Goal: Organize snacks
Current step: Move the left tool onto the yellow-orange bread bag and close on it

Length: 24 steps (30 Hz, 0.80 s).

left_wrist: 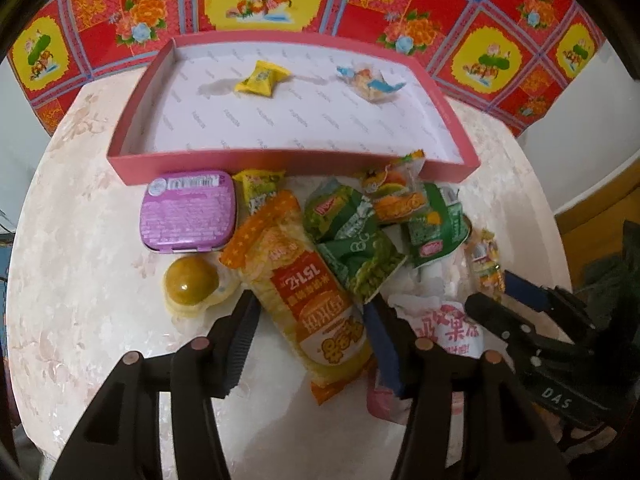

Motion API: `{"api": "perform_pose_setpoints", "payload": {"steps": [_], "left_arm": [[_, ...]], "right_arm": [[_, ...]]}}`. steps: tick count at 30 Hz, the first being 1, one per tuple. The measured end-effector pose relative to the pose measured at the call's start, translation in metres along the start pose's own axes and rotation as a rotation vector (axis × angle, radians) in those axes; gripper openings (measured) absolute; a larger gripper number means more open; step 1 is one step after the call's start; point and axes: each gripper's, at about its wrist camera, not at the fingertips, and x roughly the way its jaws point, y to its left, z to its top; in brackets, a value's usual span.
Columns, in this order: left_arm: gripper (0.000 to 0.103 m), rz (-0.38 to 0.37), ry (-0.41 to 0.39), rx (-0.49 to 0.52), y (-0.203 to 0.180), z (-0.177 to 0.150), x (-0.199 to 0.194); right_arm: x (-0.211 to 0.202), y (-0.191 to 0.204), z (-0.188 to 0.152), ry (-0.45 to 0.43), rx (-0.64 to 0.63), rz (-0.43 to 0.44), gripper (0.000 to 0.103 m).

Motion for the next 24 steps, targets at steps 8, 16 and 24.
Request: {"api": "perform_pose_setpoints", "payload": {"steps": [8,16,24], "left_arm": [[0.059,0.014,-0.014,0.031,-0.002,-0.004,0.002],[0.056,0.069,-0.035,0.104,-0.011,-0.009,0.005],[0.046,0.066,-0.046,0.097,0.001,-0.011,0.0]], "right_arm": [[-0.001,-0.002,0.0,-0.006,0.005,0.006,0.059],[0.0,-0.003,0.0,-0.019,0.008,0.01,0.059],[0.0,-0.001,-0.001,-0.021,0.005,-0.005,0.059]]}}
